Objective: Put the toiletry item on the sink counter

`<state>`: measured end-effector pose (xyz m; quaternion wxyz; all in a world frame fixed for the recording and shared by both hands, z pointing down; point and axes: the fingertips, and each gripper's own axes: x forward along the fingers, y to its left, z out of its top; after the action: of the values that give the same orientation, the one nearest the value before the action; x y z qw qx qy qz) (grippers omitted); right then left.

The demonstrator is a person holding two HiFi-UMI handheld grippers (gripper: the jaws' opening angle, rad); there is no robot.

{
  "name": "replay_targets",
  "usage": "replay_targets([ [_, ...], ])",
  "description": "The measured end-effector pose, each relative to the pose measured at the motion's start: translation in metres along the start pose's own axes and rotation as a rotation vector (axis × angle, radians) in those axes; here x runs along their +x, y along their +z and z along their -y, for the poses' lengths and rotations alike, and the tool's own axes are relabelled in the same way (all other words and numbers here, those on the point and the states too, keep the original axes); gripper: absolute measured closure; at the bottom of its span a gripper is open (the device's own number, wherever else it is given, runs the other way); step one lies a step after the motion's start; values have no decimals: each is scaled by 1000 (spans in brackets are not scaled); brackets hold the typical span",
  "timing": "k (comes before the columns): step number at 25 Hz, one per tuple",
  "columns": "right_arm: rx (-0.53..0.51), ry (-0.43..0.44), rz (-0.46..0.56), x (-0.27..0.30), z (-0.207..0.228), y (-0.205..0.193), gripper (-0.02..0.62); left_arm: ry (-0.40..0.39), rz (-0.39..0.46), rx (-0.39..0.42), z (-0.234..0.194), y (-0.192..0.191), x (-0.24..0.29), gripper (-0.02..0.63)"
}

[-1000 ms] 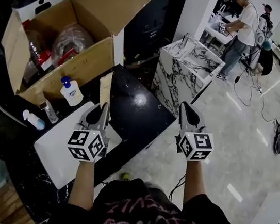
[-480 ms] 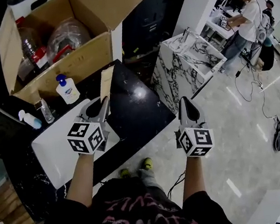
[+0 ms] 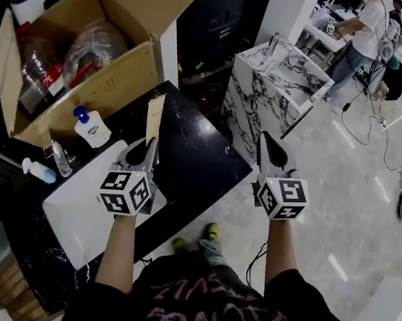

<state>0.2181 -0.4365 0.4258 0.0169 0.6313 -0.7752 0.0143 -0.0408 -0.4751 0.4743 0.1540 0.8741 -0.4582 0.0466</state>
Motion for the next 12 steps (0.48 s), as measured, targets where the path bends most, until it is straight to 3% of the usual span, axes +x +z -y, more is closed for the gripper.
replay_targets([
  [12,24,19,-34,19,16,-18,588,25,-125,-34,-6,-45,35,577],
])
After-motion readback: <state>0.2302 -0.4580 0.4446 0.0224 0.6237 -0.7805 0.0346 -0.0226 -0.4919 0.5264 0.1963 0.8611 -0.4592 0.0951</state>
